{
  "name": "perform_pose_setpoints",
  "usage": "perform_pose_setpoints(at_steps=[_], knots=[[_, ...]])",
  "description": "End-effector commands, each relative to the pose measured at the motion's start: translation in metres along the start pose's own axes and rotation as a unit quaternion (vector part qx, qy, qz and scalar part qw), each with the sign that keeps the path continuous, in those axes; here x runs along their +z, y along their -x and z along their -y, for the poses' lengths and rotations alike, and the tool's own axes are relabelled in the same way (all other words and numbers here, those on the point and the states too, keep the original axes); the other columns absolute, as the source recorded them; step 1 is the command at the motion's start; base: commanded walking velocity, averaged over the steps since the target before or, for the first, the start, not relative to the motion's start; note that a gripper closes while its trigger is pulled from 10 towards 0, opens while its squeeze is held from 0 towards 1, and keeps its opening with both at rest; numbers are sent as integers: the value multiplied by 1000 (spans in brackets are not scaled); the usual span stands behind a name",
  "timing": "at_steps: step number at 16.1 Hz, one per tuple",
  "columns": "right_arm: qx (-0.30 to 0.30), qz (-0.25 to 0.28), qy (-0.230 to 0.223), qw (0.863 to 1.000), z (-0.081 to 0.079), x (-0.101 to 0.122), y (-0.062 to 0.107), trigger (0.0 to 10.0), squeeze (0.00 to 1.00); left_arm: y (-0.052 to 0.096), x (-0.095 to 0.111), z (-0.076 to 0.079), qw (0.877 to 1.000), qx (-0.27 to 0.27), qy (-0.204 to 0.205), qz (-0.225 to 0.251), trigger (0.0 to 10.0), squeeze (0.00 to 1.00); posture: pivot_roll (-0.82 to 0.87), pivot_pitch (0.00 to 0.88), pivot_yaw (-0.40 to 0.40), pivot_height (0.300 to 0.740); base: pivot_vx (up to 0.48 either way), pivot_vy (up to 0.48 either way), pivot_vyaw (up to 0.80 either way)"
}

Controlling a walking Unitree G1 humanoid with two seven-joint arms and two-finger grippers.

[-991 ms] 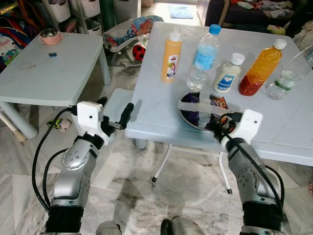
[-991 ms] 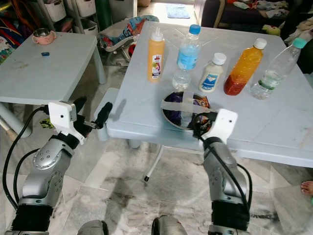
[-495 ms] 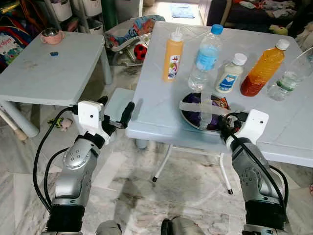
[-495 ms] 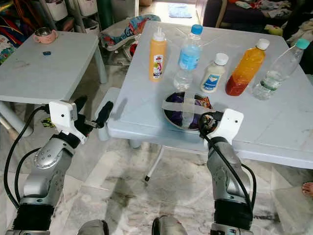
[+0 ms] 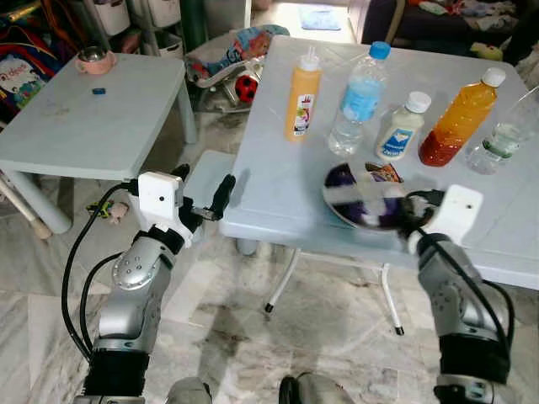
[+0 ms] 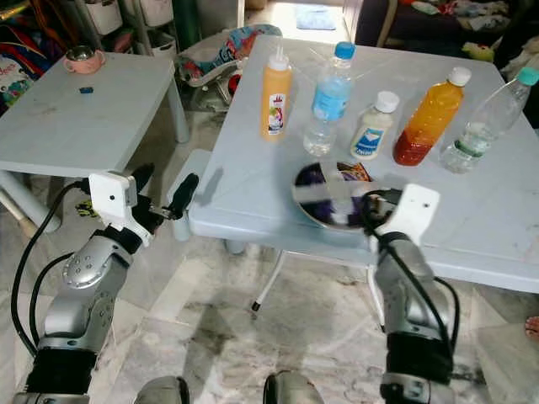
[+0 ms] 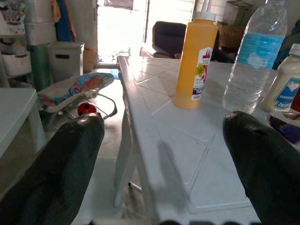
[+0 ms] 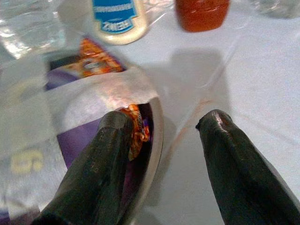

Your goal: Restocking fridge

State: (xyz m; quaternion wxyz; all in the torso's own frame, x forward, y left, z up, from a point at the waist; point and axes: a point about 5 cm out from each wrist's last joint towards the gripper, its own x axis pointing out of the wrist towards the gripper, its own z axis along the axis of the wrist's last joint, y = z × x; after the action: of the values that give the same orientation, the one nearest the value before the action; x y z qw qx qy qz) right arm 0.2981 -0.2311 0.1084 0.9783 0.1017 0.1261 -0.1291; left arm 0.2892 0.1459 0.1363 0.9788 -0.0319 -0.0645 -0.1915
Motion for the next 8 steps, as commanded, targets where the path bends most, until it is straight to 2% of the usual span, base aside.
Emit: perform_pose_setpoints(at_steps=[1, 3, 5, 8], knots=[[-24, 10, 8, 1000, 10, 6, -2, 10000, 0, -3, 1, 1, 1000, -3, -5, -2, 10000, 0, -82, 86, -24, 740, 0, 0, 0], [-35, 27, 24, 999, 18, 16, -7, 10000, 0, -3, 1, 2, 1000, -3, -5, -2, 10000, 0, -80, 88, -21, 740, 0, 0, 0], [-37, 46, 36, 998, 19, 23, -8, 10000, 0, -3, 1, 1, 1000, -3, -6, -2, 10000, 0, -78, 90, -19, 740, 0, 0, 0], [-16, 92, 37, 995, 7, 33, -2, 10000, 0, -3, 1, 1, 1000, -2, -8, -2, 10000, 0, -77, 91, -18, 740, 0, 0, 0]])
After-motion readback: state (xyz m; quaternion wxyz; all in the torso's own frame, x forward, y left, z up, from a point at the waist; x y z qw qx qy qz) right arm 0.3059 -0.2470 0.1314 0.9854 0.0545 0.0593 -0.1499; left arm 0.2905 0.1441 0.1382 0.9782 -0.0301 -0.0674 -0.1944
